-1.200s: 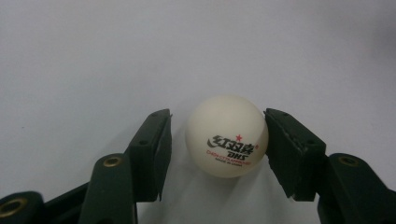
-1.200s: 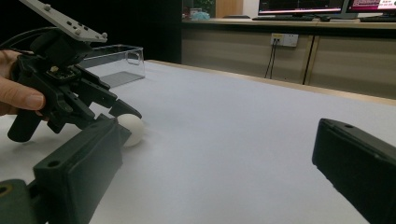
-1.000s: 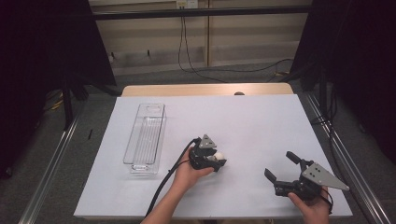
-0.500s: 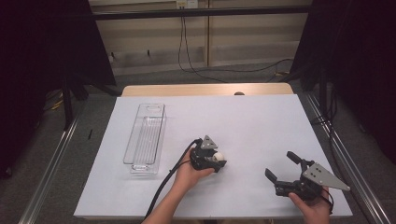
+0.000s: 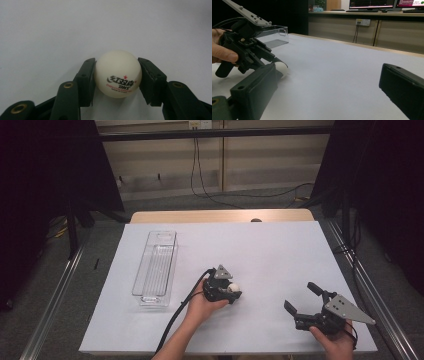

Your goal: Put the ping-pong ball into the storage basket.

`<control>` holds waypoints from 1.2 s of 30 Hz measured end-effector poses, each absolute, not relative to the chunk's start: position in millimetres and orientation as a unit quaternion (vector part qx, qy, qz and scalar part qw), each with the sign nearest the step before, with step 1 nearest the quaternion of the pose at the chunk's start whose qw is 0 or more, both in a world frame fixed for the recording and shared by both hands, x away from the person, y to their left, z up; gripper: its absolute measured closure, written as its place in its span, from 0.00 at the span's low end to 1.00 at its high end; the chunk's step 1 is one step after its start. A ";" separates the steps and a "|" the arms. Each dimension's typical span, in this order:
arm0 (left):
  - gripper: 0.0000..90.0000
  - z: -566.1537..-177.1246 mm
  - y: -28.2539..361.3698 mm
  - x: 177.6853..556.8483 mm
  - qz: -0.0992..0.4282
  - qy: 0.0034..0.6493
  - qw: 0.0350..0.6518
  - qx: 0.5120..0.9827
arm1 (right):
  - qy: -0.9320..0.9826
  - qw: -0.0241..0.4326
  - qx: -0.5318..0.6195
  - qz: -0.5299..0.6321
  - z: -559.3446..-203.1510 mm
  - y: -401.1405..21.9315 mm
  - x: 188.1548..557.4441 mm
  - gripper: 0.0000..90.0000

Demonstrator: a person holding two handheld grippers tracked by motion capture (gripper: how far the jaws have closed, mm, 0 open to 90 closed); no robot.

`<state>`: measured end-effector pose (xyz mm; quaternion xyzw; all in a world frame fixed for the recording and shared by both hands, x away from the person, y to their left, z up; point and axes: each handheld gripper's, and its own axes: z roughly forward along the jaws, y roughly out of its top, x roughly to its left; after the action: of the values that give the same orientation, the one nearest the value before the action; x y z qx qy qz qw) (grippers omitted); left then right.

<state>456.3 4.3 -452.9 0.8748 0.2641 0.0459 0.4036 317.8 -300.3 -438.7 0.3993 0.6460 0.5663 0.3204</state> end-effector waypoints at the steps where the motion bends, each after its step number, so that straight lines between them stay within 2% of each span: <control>1: 0.57 -452.4 4.7 456.1 0.046 0.268 0.406 0.872 | 0.646 0.320 0.400 0.566 -438.7 -300.1 317.8 0.01; 36: 0.57 -435.6 24.4 457.5 0.045 0.287 0.414 0.862 | 0.647 0.316 0.399 0.567 -439.5 -299.2 318.3 0.01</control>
<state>457.5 24.4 -435.6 0.8624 0.2873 0.0447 0.4143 318.3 -299.2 -439.5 0.3993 0.6471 0.5673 0.3162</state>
